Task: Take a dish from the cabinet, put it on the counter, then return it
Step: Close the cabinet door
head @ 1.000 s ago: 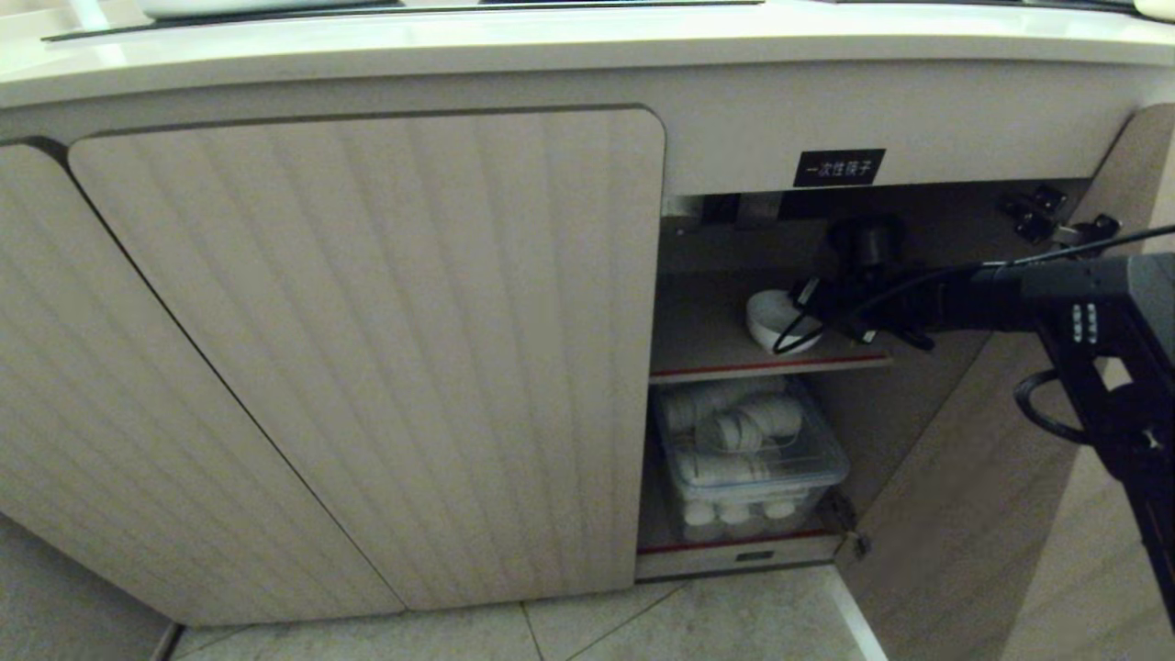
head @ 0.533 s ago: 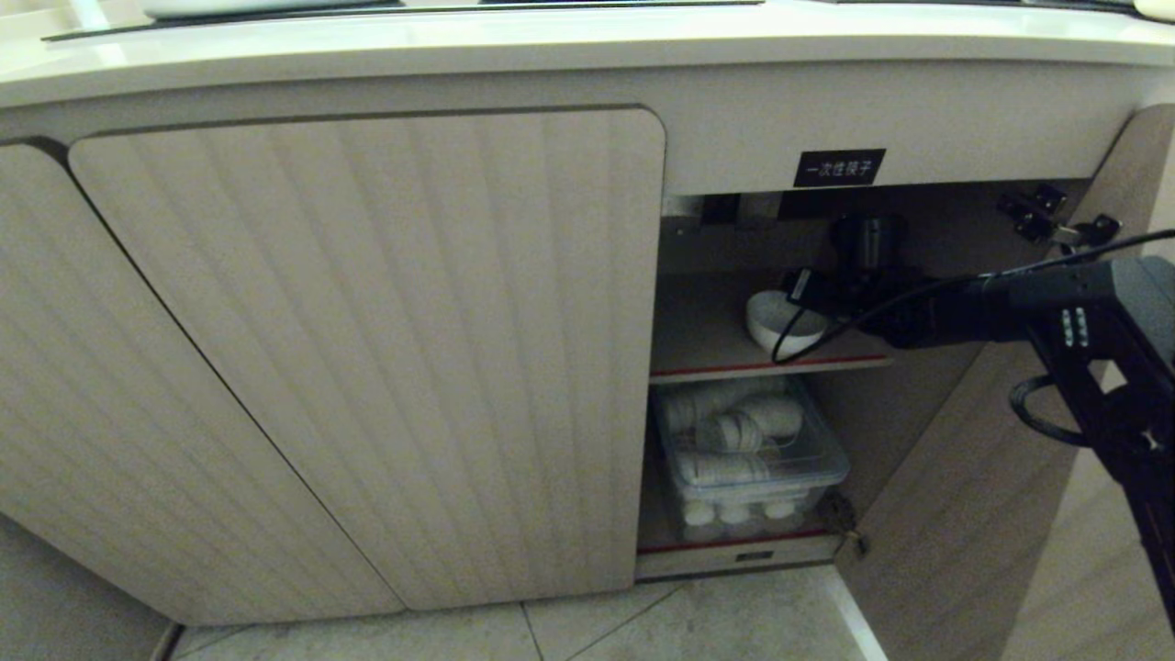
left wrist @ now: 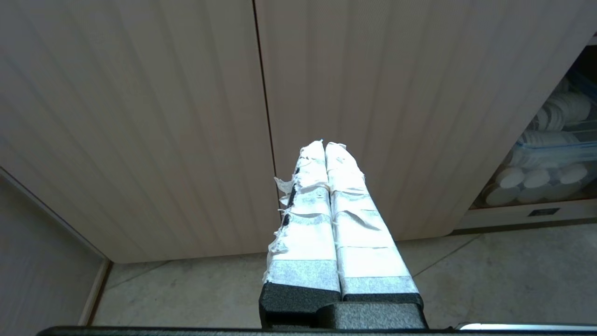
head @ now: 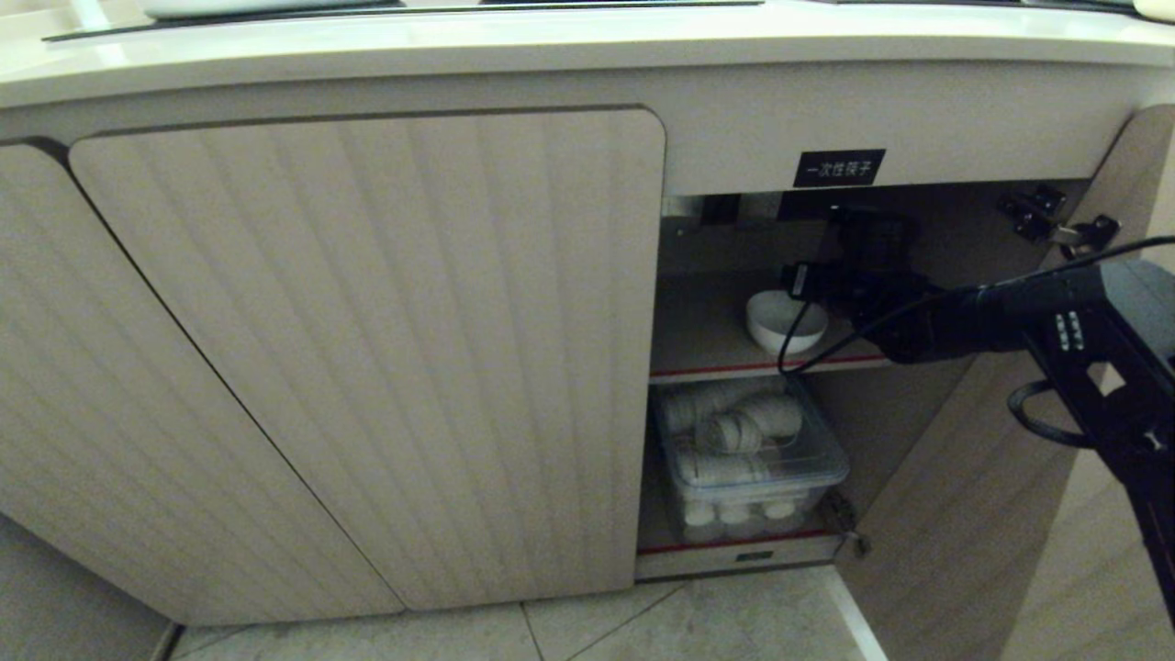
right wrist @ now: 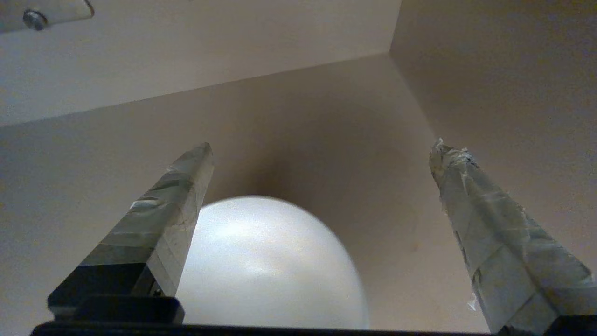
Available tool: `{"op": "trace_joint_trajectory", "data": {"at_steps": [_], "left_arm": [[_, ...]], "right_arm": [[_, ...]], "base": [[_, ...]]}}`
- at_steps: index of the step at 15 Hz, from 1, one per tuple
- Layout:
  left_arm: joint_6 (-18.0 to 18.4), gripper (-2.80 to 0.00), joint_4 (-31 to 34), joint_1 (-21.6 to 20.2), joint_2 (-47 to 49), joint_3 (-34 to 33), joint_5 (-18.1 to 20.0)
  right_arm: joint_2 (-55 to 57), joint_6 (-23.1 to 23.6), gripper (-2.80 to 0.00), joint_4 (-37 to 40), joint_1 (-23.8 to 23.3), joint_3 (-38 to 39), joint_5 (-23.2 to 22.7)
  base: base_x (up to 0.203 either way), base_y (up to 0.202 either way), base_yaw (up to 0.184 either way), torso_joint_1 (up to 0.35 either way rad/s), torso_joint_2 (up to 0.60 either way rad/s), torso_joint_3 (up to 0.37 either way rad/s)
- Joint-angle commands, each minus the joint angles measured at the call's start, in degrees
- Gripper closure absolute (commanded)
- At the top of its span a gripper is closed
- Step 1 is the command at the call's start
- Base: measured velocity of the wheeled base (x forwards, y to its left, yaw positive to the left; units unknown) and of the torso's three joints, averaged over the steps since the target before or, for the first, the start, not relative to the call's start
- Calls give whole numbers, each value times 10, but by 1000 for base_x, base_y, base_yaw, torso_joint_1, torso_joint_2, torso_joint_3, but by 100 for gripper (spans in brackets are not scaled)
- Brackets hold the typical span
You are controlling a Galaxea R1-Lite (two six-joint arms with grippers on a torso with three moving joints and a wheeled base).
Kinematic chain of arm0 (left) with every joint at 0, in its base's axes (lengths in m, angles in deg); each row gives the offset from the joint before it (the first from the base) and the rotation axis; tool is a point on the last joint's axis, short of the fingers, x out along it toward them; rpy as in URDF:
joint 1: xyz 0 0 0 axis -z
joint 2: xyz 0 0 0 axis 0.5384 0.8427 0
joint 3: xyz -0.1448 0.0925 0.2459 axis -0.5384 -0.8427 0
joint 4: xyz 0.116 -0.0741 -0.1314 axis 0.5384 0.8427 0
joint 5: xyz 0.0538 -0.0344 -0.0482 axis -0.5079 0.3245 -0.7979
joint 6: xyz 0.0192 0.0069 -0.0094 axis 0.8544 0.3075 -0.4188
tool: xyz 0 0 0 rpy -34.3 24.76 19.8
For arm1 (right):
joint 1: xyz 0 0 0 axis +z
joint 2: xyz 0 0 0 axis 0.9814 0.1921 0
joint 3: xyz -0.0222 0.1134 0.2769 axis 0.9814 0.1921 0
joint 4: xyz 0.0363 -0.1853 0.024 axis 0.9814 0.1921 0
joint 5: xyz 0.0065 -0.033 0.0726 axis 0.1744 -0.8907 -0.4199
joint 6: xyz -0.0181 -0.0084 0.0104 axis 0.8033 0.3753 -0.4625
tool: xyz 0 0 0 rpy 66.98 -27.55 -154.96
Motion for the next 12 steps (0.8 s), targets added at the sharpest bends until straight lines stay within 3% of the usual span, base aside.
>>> {"op": "trace_joint_trajectory", "data": {"at_steps": [1,3,4,5,12], "left_arm": [[0,0,0,0,0,0,1],[0,0,0,0,0,1,1],[0,0,0,0,0,0,0],[0,0,0,0,0,0,0],[0,0,0,0,0,1,0]], "right_arm": [[-2,5,-280,-10,1,12,0],[-2,6,-280,-12,4,12,1],[-3,6,-90,-12,5,12,1],[-3,6,0,-14,5,12,1],[-27,18,0,-60,9,69,-2]], "base": [[0,0,0,0,0,0],[0,0,0,0,0,0],[0,0,0,0,0,0],[0,0,0,0,0,0],[0,0,0,0,0,0]]}}
